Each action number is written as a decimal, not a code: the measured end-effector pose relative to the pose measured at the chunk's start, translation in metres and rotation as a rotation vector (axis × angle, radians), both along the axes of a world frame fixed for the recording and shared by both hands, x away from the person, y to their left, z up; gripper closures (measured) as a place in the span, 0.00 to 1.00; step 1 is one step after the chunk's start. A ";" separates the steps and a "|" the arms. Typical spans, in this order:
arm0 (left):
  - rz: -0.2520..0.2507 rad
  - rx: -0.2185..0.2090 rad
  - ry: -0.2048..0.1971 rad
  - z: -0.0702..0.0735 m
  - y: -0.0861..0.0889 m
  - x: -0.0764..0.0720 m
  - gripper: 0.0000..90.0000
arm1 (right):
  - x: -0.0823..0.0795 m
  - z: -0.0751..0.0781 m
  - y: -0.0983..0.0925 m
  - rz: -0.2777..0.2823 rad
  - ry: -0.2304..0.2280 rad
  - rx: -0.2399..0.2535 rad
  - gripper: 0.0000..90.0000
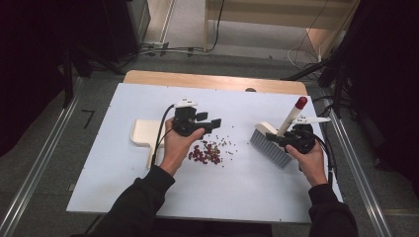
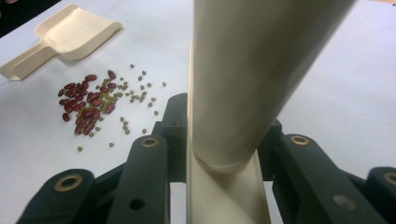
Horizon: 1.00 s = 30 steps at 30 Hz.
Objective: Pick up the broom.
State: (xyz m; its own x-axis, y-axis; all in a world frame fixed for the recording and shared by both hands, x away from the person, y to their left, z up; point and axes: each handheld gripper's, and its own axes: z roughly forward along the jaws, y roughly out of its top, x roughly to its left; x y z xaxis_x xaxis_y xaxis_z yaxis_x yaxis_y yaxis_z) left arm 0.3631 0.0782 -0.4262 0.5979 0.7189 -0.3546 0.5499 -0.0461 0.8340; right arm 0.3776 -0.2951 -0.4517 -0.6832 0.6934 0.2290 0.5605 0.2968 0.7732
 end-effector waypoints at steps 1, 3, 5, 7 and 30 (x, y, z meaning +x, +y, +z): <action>0.010 0.003 0.005 -0.001 0.007 -0.003 0.39 | 0.000 0.000 0.000 0.000 0.000 0.000 0.71; 0.032 0.008 0.005 -0.002 0.020 -0.010 0.39 | 0.001 0.000 0.001 -0.006 -0.001 -0.001 0.71; 0.059 0.014 0.012 -0.004 0.033 -0.017 0.39 | 0.001 0.000 0.003 -0.009 0.001 0.002 0.71; 0.081 0.020 0.016 -0.007 0.045 -0.024 0.39 | 0.001 0.000 0.004 -0.014 0.003 -0.002 0.71; 0.368 0.117 0.080 -0.039 0.126 -0.075 0.37 | 0.001 0.002 0.006 -0.025 -0.001 0.007 0.71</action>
State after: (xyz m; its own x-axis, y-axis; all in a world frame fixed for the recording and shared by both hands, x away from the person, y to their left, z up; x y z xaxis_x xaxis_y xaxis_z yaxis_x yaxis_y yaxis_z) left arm 0.2885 0.2040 -0.4655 0.2669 0.9183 -0.2924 0.6101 0.0738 0.7889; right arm 0.3790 -0.2895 -0.4498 -0.6660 0.7085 0.2334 0.5668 0.2772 0.7758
